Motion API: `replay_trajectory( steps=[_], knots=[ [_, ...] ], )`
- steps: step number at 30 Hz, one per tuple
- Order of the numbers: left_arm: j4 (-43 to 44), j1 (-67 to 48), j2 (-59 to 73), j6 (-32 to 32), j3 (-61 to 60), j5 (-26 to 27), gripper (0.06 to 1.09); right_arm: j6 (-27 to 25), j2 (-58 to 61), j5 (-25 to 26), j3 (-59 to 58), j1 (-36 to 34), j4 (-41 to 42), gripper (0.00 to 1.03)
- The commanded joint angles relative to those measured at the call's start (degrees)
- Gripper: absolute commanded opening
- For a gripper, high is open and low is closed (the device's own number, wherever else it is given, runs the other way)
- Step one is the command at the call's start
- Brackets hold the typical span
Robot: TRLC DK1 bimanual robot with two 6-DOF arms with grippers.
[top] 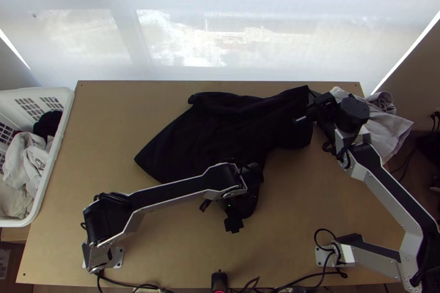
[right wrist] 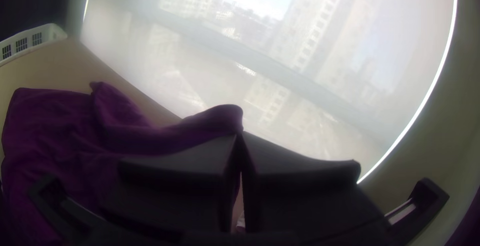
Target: Fold the t-shirt
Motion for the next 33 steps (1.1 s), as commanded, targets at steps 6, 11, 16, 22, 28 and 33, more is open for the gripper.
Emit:
replay_trajectory(
  steps=[6,11,16,22,28,33],
  knots=[
    [0.59,-1.01,5.40,-0.30,2.11,-0.96,0.85,-0.02,-0.02,0.03,-0.13,-0.77,0.04,0.02],
    [0.33,-0.57,5.75,0.22,2.64,-0.96,0.30,0.07,-0.19,0.03,-0.04,-0.77,0.04,0.02],
    [-0.38,2.06,1.09,0.22,3.34,-1.32,0.09,0.07,-1.16,0.03,0.40,-0.77,-0.57,0.02],
    [-2.49,8.66,-8.49,-0.30,2.99,-1.84,0.09,-0.11,-2.30,0.03,3.39,-1.57,-3.82,0.02],
    [-3.54,18.41,-17.01,-0.39,3.78,-2.46,0.09,-0.11,-3.97,0.03,7.34,-1.65,-8.13,0.02],
    [-3.19,25.18,-22.81,-0.92,5.98,-2.99,0.09,0.24,-6.17,0.03,11.65,0.37,-11.82,0.02]
  ],
)
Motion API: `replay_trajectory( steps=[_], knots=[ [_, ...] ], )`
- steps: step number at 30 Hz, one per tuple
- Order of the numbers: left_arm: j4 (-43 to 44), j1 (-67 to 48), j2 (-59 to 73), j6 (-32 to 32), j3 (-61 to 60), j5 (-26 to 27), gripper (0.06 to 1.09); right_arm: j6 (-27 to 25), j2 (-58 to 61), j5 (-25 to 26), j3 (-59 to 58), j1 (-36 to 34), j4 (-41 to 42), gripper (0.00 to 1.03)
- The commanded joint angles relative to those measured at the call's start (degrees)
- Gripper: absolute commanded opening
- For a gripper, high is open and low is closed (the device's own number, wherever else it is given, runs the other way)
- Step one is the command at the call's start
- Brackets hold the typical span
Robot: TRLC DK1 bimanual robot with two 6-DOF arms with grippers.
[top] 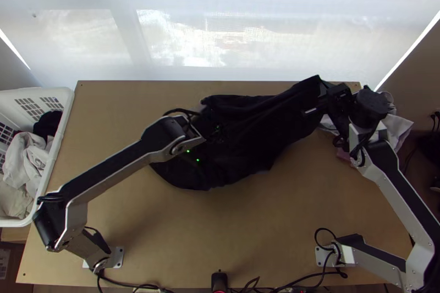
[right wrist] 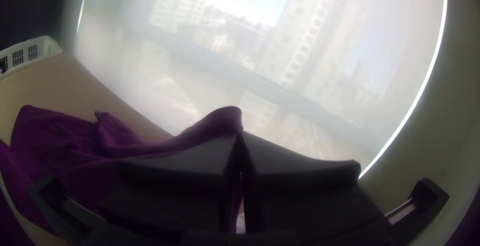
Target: Fold the t-shirt
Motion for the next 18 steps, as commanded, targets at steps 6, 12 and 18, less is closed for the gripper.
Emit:
replay_trajectory(
  steps=[6,12,18],
  knots=[
    [2.31,15.29,-13.47,-1.05,4.59,-3.31,0.09,-0.09,-2.96,0.07,12.65,4.18,-9.49,0.02],
    [3.80,22.50,-16.90,-0.79,7.14,-4.54,0.09,-0.35,-2.79,0.07,18.01,5.59,-13.18,0.02],
    [4.15,29.79,-17.77,0.62,5.91,-4.80,0.09,-0.17,-3.05,0.25,15.02,5.85,-14.67,0.02]
  ],
)
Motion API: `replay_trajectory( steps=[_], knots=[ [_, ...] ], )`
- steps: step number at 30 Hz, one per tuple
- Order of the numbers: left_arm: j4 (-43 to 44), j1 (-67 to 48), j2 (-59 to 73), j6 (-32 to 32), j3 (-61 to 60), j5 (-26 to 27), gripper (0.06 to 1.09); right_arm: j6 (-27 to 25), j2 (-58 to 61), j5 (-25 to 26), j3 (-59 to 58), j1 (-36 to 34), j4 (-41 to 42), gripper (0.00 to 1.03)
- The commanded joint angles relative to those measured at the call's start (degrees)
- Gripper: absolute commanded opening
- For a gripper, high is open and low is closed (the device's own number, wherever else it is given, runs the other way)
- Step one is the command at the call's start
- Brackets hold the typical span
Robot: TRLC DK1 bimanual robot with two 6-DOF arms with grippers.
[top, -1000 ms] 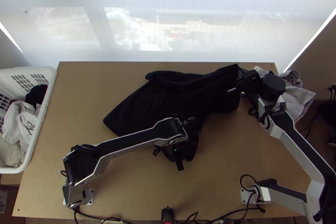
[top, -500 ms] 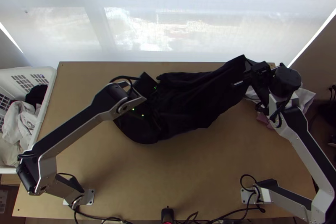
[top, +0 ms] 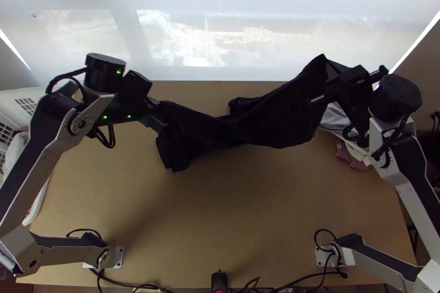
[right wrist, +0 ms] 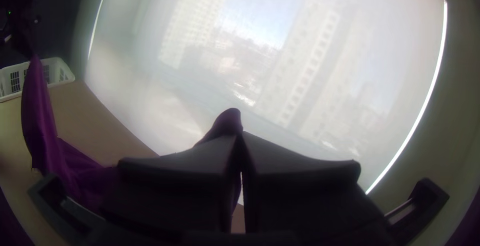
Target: Fold the t-shirt
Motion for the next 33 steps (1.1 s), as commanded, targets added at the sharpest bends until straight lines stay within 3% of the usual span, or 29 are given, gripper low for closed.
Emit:
replay_trajectory(
  steps=[1,14,23,33],
  knots=[
    [0.81,8.49,-2.10,1.51,-1.22,-0.65,0.09,0.13,-0.16,0.12,-1.68,0.72,-1.95,0.02],
    [7.23,6.55,-1.05,2.13,-17.65,-0.91,0.09,-0.48,8.19,-0.06,-13.81,2.74,6.92,0.02],
    [10.74,5.32,2.03,3.01,-20.64,-3.37,0.09,-0.75,24.88,-0.06,-10.56,1.95,21.51,0.02],
    [12.94,5.59,1.59,3.62,-25.21,-5.13,0.09,-1.27,40.27,1.35,-3.09,-0.60,25.56,0.03]
  ],
)
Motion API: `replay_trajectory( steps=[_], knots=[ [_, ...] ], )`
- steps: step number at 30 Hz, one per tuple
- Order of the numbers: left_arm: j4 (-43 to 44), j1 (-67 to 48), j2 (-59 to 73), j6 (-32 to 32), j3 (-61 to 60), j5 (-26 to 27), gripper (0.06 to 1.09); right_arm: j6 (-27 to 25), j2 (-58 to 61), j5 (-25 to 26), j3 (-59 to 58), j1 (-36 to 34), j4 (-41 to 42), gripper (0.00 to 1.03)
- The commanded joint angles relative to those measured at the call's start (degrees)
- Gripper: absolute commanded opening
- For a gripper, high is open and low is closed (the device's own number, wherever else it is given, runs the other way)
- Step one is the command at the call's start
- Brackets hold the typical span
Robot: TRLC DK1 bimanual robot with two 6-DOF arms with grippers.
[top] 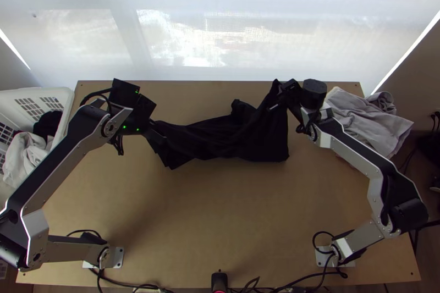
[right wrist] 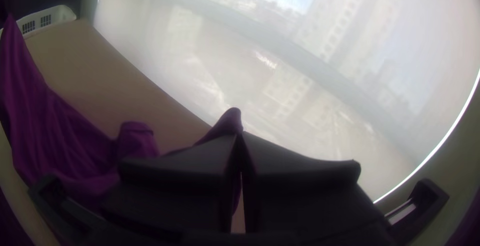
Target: Fold the t-shirt
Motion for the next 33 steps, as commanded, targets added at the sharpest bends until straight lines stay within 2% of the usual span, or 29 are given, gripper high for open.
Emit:
replay_trajectory(
  steps=[1,3,8,9,16,21,27,33],
  knots=[
    [1.86,0.01,0.41,0.26,-3.01,-1.68,0.09,-0.18,10.91,1.92,4.80,-2.24,2.04,0.09],
    [2.03,0.01,0.50,0.35,-3.27,-1.85,0.09,0.87,10.12,2.88,4.28,-2.59,1.51,0.26],
    [2.21,0.54,0.41,0.43,-3.27,-1.85,0.09,3.16,3.00,4.03,-1.70,-2.77,-3.41,0.91],
    [2.39,0.63,0.32,0.43,-3.27,-1.76,0.09,3.16,1.42,4.03,-3.02,-2.77,-4.91,0.99],
    [2.91,0.63,-1.26,-0.27,-4.33,-1.76,0.09,3.69,-15.19,3.68,-14.00,-2.86,-15.19,0.98],
    [3.09,1.16,-2.23,-0.27,-5.12,-1.76,0.09,5.80,-24.51,1.04,-21.48,-1.27,-24.68,0.96],
    [3.18,0.89,-2.32,-0.27,-5.12,-1.76,0.09,9.31,-25.03,-2.56,-23.67,-0.92,-28.81,0.93],
    [3.18,0.80,-2.93,-0.18,-5.03,-1.76,0.09,12.04,-20.11,-5.64,-24.55,-0.48,-30.57,0.93]
  ],
)
